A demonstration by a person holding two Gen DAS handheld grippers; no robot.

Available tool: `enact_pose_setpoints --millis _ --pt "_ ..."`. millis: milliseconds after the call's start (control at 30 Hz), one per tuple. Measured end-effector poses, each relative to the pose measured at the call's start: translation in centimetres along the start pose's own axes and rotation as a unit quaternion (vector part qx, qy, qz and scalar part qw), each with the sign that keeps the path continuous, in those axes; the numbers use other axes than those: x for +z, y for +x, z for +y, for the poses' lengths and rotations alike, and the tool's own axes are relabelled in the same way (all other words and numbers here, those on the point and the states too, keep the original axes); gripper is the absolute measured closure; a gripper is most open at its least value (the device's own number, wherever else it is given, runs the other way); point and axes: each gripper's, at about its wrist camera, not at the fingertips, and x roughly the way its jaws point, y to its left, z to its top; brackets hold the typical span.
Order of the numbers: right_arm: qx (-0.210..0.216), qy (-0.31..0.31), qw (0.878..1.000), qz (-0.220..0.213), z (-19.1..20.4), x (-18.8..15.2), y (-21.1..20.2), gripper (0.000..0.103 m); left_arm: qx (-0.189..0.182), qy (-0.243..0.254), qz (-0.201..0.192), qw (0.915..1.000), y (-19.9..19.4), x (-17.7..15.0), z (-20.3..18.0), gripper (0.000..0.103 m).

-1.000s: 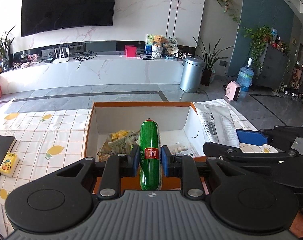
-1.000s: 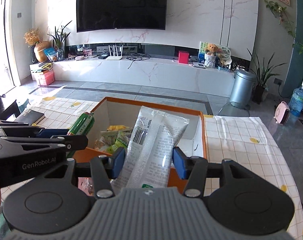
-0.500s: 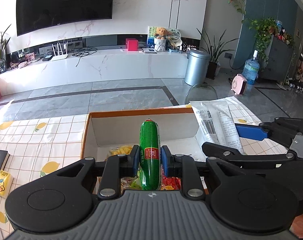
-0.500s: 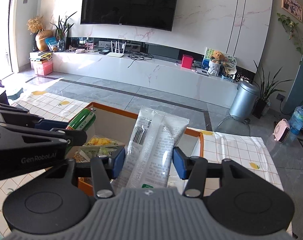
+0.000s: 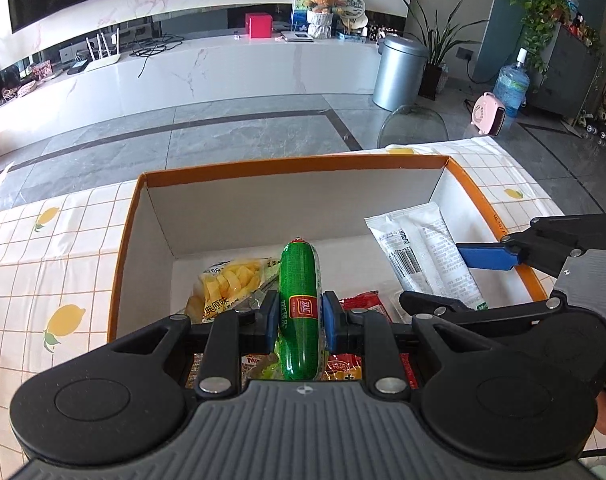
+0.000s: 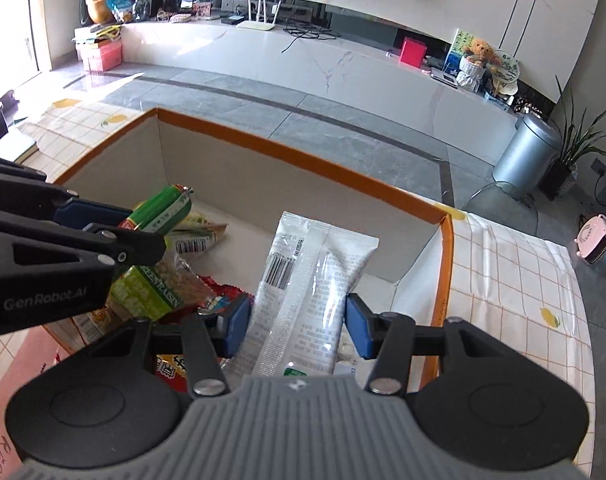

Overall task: Organize snacks
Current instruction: 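Lift the sausage and bar pack and carry them over the box, then lower both tools into the box and open them to release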

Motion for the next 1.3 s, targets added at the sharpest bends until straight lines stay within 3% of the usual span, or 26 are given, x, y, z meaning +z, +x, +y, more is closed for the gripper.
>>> enact_pose_setpoints --millis 300,833,1100,1300 --pt "0.003 -0.045 0.998 0.049 0.9 0.0 3.2 0.054 0.006 0.012 0.037 0.9992 1.9 0.3 0.1 0.078" --pt "-0.016 -0.076 0.991 0.109 2.0 0.4 4.6 0.053 0.012 0.022 0.039 0.9989 2.0 1.1 -0.5 0.078" --pt "-0.019 -0.095 0.992 0.081 1.7 0.2 1.9 0.048 -0.019 0.011 0.03 0.9993 1.0 1.4 -0.5 0.078" --pt "-0.021 -0.097 0.993 0.069 0.9 -0.1 0.2 0.048 -0.045 0.007 0.045 0.998 1.7 1.3 -1.3 0.078"
